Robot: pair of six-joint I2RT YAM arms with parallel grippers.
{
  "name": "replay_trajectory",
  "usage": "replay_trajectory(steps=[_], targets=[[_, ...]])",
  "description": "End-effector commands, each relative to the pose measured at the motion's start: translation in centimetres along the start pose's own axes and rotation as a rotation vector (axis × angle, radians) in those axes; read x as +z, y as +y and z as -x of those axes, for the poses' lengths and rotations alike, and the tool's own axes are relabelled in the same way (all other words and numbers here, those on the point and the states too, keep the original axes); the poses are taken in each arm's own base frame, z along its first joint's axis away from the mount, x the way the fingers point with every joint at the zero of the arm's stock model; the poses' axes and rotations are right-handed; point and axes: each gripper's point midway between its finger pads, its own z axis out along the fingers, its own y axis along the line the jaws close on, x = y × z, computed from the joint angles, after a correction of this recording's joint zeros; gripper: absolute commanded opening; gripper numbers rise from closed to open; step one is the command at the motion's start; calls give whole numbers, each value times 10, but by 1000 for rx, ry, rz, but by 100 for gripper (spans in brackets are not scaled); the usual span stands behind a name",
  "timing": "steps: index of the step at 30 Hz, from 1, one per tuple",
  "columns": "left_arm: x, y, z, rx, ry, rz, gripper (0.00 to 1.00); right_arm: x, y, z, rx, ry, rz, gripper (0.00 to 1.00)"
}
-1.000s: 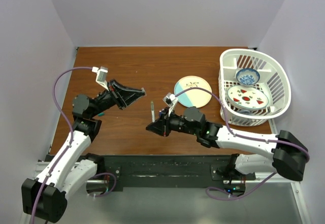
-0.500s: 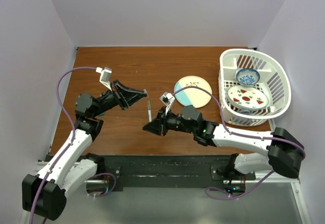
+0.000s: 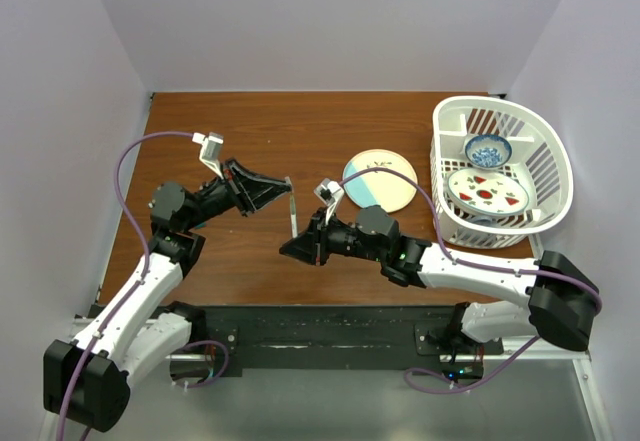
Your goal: Insert the pens into the pen caps
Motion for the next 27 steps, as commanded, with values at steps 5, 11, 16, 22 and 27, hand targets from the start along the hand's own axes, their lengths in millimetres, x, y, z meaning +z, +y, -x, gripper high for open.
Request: replay_trajectory(steps=[5,11,16,22,27], targets=[[0,-6,-2,32,11,-28,0,-3,22,30,-21,-72,53,0],[-7,-13,-19,-7,73,-64,0,-5,18,37,-49,-91,10,0],[-12,-12,-35,-44,128,-67,0,-9,17,47,-80,-109,-20,0],[-15,-8,-52,-82,185,-57,0,-12,17,60,-118,-140,-53,0],[-17,-1,-70,-105,221,-40,0,-15,18,76,-142,-186,-81,0]])
